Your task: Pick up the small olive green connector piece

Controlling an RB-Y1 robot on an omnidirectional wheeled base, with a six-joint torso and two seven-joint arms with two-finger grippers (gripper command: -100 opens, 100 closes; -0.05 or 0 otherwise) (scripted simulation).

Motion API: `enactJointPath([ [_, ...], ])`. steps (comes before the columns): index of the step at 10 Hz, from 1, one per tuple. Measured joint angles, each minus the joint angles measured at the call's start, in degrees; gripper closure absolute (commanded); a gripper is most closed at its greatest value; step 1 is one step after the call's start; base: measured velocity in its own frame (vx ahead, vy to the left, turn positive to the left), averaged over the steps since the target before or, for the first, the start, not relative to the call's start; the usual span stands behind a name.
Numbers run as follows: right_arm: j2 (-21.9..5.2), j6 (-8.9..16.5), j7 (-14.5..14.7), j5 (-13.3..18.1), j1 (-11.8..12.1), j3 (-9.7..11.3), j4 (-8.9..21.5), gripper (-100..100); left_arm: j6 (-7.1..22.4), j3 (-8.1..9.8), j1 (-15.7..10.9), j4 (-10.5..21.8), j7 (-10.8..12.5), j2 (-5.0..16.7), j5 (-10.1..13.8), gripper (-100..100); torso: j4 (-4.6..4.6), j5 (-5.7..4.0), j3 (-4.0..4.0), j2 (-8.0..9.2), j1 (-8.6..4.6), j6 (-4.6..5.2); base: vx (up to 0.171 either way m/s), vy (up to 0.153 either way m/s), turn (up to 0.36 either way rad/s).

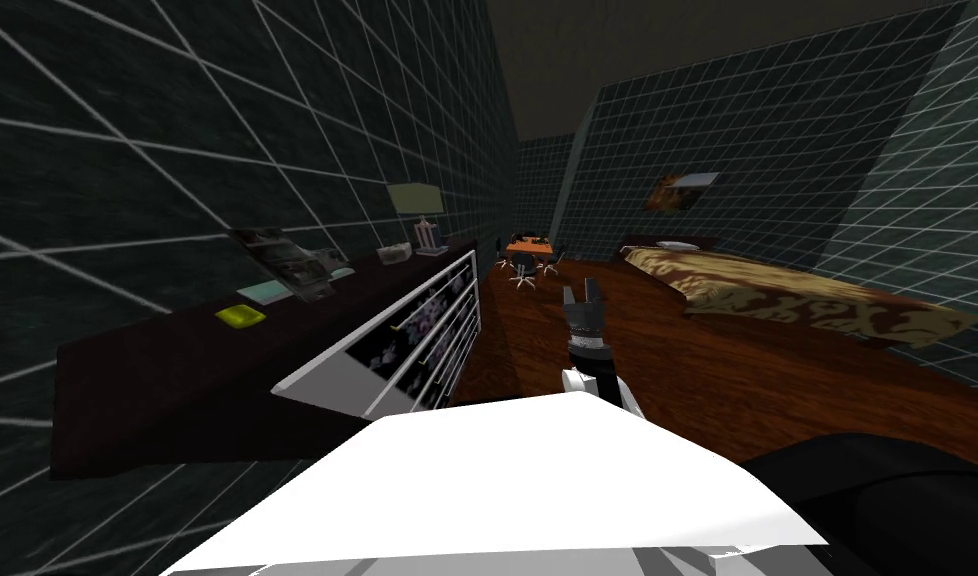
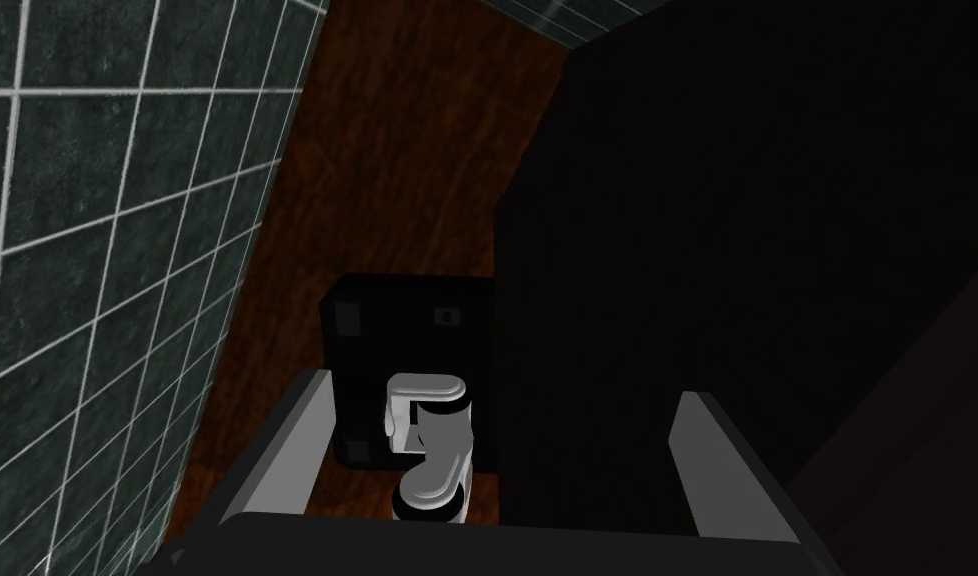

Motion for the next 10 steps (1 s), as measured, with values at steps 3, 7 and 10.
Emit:
enactJointPath([
  [3,0.0,0.0,0.0,0.0,0.0,0.0,0.0,0,-2.7,-0.93,0.5,0.5,-4.6,3.1,2.1,-100,-0.08,-0.02,-0.21,-0.35,-0.10,-0.03,0.126,-0.029,-0.115],
  [7,0.0,0.0,0.0,0.0,0.0,0.0,0.0,0,-6.6,1.47,4.0,4.5,-7.2,3.0,3.6,-100,-0.03,-0.01,-0.10,-0.19,-0.08,-0.05,0.087,-0.026,-0.151],
  [10,0.0,0.0,0.0,0.0,0.0,0.0,0.0,0,-9.1,1.68,5.3,3.5,-10.2,3.1,4.7,-100,-0.02,0.00,-0.08,-0.13,-0.07,-0.10,0.079,-0.022,-0.057],
])
